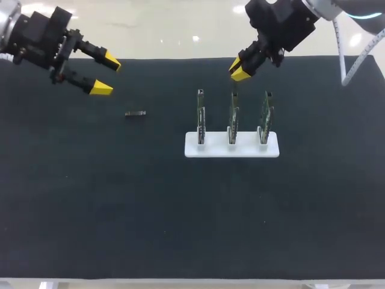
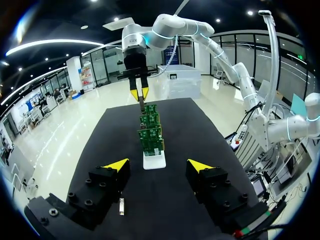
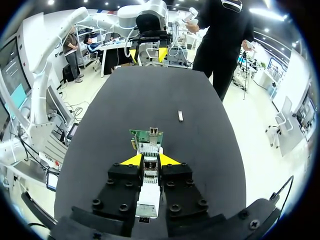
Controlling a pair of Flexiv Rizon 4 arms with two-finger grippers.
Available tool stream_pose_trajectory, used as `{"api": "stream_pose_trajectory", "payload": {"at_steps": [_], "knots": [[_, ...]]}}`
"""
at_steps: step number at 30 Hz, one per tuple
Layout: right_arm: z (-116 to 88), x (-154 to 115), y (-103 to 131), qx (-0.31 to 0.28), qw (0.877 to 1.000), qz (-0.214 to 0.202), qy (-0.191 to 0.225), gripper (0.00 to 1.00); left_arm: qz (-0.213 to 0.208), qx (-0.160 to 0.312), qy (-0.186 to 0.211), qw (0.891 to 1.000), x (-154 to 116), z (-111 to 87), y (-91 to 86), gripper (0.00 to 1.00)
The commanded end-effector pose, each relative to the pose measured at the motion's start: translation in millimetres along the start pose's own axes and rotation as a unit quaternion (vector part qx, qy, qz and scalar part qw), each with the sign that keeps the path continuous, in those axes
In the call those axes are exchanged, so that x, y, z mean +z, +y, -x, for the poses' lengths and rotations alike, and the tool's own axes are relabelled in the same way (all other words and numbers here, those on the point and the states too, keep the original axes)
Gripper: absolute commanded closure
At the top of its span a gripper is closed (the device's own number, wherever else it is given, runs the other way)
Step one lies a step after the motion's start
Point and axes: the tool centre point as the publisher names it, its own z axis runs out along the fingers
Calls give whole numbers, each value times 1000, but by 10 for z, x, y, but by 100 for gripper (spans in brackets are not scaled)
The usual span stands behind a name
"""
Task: Pick up the optical module with the left hand, and insert it into the network port with the right hand.
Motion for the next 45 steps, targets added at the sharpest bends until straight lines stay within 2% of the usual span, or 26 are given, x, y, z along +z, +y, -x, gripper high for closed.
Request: {"api": "stream_pose_trajectory", "payload": {"at_steps": [1,45], "knots": [[-20,8,-3,0,1000,1,-3,100,0,0,1,1000,0,0,0,0],[-53,60,47,-2,1000,-2,-8,100,0,0,1,1000,0,0,0,0]]}}
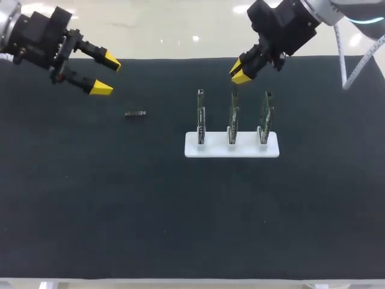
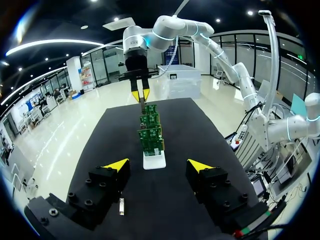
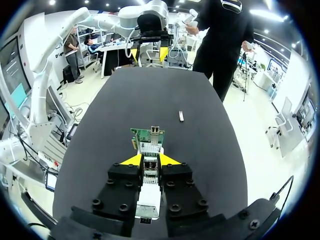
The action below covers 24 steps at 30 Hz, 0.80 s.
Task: Pick up the optical module with the left hand, and insert it into the network port with the right hand.
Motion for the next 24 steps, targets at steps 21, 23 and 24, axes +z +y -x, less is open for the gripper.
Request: {"api": "stream_pose_trajectory", "payload": {"at_steps": [21,23,24], "knots": [[25,15,-14,0,1000,9,5,100,0,0,1,1000,0,0,0,0],[20,22,-13,0,1000,11,5,100,0,0,1,1000,0,0,0,0],[17,24,-11,0,1000,12,5,100,0,0,1,1000,0,0,0,0]]}}
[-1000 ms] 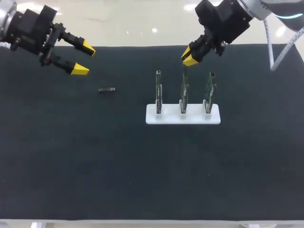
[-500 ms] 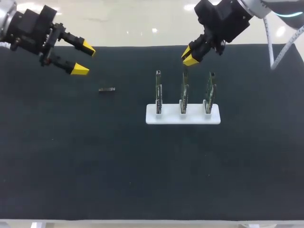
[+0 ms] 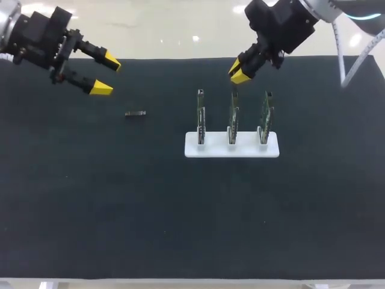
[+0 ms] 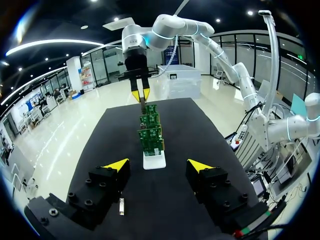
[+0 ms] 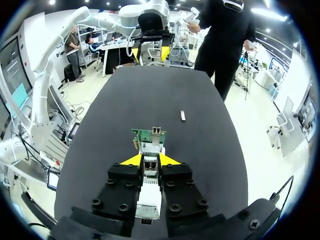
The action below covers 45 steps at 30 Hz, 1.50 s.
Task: Pick up the optical module with the left hand, and insert it into the network port with the right hand.
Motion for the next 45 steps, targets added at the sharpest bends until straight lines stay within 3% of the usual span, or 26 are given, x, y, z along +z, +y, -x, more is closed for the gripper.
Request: {"api": "stream_pose_trajectory", "payload": {"at_steps": [1,45], "knots": [[-12,15,-21,0,1000,4,-2,100,0,0,1,1000,0,0,0,0],[-52,23,-28,-3,1000,0,-1,100,0,0,1,1000,0,0,0,0]]}}
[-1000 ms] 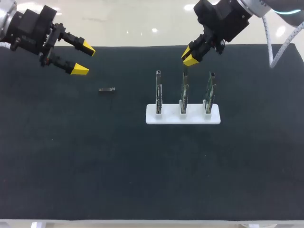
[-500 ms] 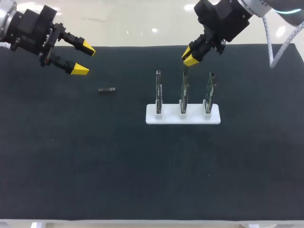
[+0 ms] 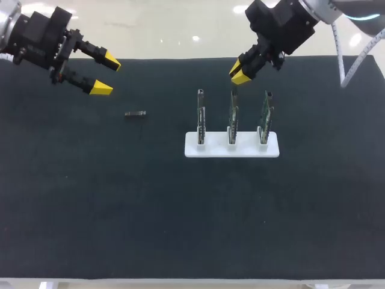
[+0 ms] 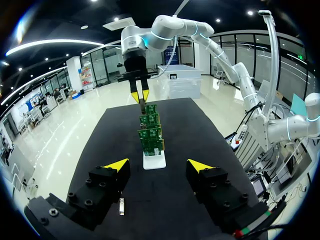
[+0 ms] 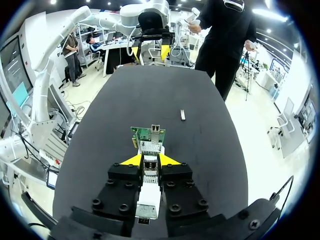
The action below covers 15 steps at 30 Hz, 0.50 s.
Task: Pick up the optical module with the left hand, and insert it into the network port with the right hand.
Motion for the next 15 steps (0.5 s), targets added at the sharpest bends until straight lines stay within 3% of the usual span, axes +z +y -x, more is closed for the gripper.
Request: {"api": "stream_pose_trajectory", "payload": {"at_steps": [1,6,7,8,15], "knots": [[-15,12,3,0,1000,-1,-1,100,0,0,1,1000,0,0,0,0],[-20,19,-9,-1,1000,0,-5,100,0,0,1,1000,0,0,0,0],[-18,18,-9,0,1000,0,-7,65,0,0,1,1000,0,0,0,0],[-7,11,-6,3,1000,-3,-7,0,0,0,1,1000,0,0,0,0],[89,-102,14,12,1000,-4,5,0,0,0,1,1000,0,0,0,0]]}}
